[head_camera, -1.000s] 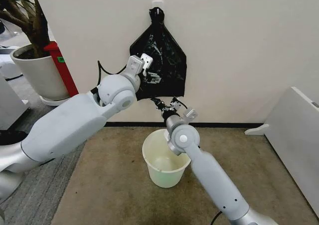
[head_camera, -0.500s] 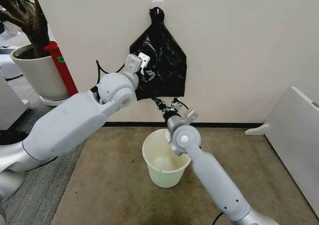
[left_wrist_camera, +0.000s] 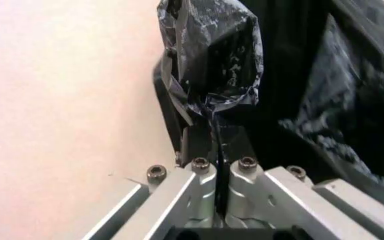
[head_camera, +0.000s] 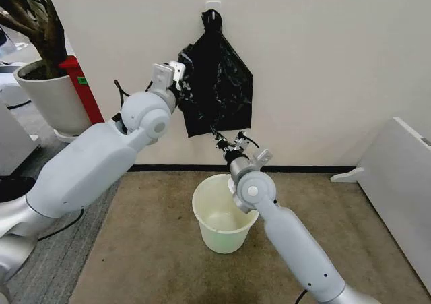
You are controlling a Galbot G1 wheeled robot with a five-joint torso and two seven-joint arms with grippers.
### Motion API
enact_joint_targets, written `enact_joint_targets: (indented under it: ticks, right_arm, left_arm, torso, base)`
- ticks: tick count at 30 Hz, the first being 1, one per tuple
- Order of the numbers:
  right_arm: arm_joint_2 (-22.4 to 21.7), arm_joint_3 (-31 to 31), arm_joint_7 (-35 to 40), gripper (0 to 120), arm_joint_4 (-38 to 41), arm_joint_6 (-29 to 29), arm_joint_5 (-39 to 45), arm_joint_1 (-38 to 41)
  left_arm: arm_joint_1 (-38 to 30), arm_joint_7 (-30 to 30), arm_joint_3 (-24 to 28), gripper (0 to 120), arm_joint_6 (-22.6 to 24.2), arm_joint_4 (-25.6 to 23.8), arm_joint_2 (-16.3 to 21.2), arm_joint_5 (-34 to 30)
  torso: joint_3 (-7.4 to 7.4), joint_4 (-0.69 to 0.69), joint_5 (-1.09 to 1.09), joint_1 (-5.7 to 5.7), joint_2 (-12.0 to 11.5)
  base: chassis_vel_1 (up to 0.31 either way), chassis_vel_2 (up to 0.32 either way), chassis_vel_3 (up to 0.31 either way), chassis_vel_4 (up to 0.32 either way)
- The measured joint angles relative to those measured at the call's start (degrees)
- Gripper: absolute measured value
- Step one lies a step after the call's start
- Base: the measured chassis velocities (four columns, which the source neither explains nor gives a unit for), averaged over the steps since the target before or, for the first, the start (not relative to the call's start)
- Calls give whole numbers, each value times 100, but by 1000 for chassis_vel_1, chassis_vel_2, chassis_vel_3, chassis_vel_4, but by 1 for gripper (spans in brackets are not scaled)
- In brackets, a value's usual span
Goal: Place the garbage bag over the trash bin.
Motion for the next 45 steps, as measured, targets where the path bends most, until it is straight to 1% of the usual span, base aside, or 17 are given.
enact_joint_targets:
  ticks: [6,9,13,14,17,18,19,20,21,24,27,28,29,33,35,39,45]
  right_arm:
    - [-140,-52,-103,0,197,-40,-313,-133]
    - [-272,-74,-116,5,413,-85,-419,-253]
    - [-479,-62,-115,19,661,-135,-511,-351]
    - [-479,-62,-115,19,661,-135,-511,-351]
    - [-629,-23,-113,32,781,-169,-526,-390]
    - [-690,-15,-118,39,829,-192,-543,-426]
    - [-703,-14,-123,39,837,-198,-553,-439]
    - [-742,-13,-144,45,855,-214,-591,-480]
    - [-742,-13,-144,45,855,-214,-591,-480]
    - [-806,3,-201,55,896,-231,-673,-593]
    - [-900,60,-217,69,1056,-271,-706,-739]
    - [-933,72,-233,74,1089,-281,-729,-774]
    - [-933,72,-233,74,1089,-281,-729,-774]
    - [-1054,209,-296,90,1210,-291,-825,-864]
    - [-1101,292,-281,98,1276,-308,-776,-787]
    - [-1188,365,-210,100,1307,-433,-777,-409]
    - [-1224,230,-67,100,1119,-880,-1259,597]
  left_arm:
    - [44,-29,-166,0,-159,48,-41,-190]
    - [58,-32,-248,0,-224,65,-67,-285]
    - [84,-27,-321,0,-324,91,-84,-394]
    - [84,-27,-321,0,-324,91,-84,-394]
    - [107,-26,-385,0,-443,108,-98,-525]
    - [109,-29,-416,0,-517,131,-112,-602]
    - [109,-29,-425,0,-541,138,-115,-622]
    - [109,-27,-448,0,-614,164,-125,-674]
    - [109,-27,-448,0,-614,164,-125,-674]
    - [84,19,-476,0,-750,223,-136,-715]
    - [55,56,-493,0,-860,257,-132,-739]
    - [53,59,-496,0,-882,259,-130,-754]
    - [53,59,-496,0,-882,259,-130,-754]
    - [68,92,-499,0,-911,199,-82,-802]
    - [96,94,-500,0,-912,134,-39,-826]
    - [145,95,-499,0,-914,25,48,-860]
    - [204,91,-500,0,-939,-95,178,-916]
  torso:
    - [0,0,0,0,0]
    - [0,0,0,0,0]
    - [0,0,0,0,0]
    - [0,0,0,0,0]
    - [0,0,0,0,0]
    - [0,0,0,0,0]
    - [0,0,0,0,0]
    - [0,0,0,0,0]
    - [0,0,0,0,0]
    - [0,0,0,0,0]
    - [0,0,0,0,0]
    - [0,0,0,0,0]
    - [0,0,0,0,0]
    - [0,-1,1,0,0]
    - [0,-2,0,0,0]
    - [0,-1,0,0,0]
    - [0,1,-1,0,0]
  base:
    - [0,0,0,0]
    - [0,0,0,0]
    - [0,0,0,0]
    - [0,0,0,0]
    - [0,0,0,0]
    - [0,0,0,0]
    - [0,0,0,0]
    - [0,0,0,0]
    - [0,0,0,0]
    - [0,0,0,0]
    - [0,0,0,0]
    - [0,0,0,0]
    - [0,0,0,0]
    - [0,0,0,0]
    - [0,0,0,0]
    - [0,0,0,0]
    - [0,0,0,0]
